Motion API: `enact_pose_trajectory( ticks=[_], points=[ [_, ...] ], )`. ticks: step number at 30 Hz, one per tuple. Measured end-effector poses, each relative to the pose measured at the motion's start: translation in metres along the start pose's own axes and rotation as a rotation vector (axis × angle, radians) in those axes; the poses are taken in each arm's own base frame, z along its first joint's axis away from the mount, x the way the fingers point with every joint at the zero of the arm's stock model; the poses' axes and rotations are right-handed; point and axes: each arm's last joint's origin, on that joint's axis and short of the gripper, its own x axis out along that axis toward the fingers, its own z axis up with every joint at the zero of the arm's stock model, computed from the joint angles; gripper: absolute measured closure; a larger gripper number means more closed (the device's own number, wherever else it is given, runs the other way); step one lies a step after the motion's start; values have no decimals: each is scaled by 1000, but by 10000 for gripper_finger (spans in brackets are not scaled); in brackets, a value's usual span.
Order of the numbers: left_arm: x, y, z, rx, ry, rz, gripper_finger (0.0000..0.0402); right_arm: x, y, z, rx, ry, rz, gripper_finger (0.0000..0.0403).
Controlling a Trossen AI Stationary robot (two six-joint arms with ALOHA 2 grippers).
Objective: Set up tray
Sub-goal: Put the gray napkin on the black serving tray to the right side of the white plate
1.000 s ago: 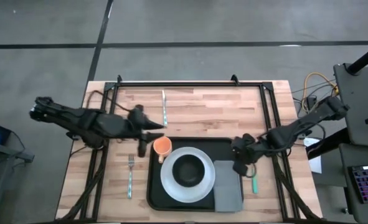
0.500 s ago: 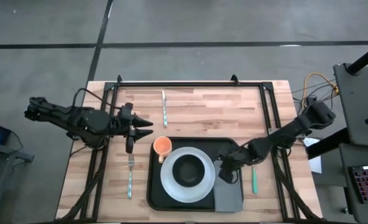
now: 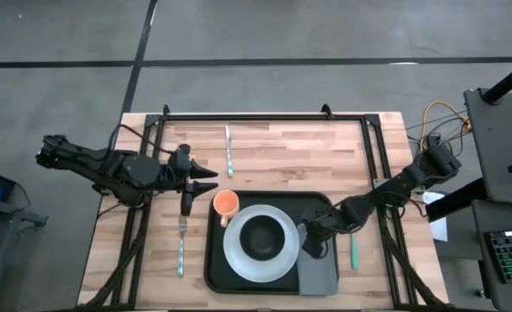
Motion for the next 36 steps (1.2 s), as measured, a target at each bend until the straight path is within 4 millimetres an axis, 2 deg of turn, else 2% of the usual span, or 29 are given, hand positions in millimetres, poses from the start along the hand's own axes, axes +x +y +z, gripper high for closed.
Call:
enact_pose_trajectory(
  ticks=[6,13,24,36],
  points=[
    [2,-1,-1,5,6,2,274,14,-11,-3,-10,38,-58,395],
    [1,0,-1,4,5,2,274,28,-21,-4,-19,58,-48,395],
    [1,0,-1,4,6,0,274,27,-47,29,-58,28,-59,395],
    [1,-1,-1,6,18,-22,274,16,-56,40,-37,-31,-76,395]
  ],
)
